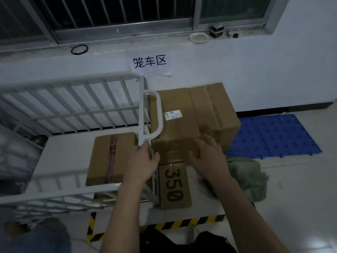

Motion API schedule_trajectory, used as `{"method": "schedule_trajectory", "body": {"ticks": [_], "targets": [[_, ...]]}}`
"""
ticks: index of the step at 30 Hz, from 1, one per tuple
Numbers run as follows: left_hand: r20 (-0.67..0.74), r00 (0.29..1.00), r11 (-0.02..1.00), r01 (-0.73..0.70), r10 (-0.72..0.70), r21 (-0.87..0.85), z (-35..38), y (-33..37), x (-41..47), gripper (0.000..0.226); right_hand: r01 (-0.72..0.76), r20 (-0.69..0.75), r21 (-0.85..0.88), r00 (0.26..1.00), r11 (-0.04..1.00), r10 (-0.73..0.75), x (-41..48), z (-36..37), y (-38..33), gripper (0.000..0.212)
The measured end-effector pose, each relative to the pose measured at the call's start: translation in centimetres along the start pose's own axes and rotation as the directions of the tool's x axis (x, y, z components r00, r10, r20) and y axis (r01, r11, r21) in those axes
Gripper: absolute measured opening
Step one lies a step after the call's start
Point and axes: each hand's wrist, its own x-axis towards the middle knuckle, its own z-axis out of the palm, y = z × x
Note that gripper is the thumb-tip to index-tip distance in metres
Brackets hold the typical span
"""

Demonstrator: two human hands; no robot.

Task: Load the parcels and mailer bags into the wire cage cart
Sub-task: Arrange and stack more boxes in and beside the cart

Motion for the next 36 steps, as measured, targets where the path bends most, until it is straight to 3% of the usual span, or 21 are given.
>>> {"method": "schedule_trajectory", "body": {"ticks": [14, 24, 29, 36], "targets": [[0.036, 0.997, 0.998, 0.069, -0.069, 0.000, 4.4, 2.0, -1.0, 0.038, -0.005, 0.050, 0.031, 0.999, 0.999, 0.004, -0.9, -1.0, 6.4, 0.055], [0.111, 0.993, 0.999, 0.032, -0.035, 0.027, 6.7, -1.6, 0.6, 0.046, -0.023, 0.027, 0.059, 0.999, 0.998, 0.022, 0.3, 4.2, 6.0, 0.057], [0.156, 0.987, 0.999, 0.037, -0.037, 0.001, 12.9, -6.1, 3.8, 0.045, -0.019, 0.063, 0.004, 0.998, 1.000, 0.019, 3.9, 11.8, 9.8, 0.061], [0.204, 0.972, 0.989, 0.093, -0.115, 0.117, 30.4, -18.9, 12.7, 0.056, -0.018, 0.178, -0.071, 0.984, 0.997, 0.030, 10.1, 31.8, 20.6, 0.063]]}}
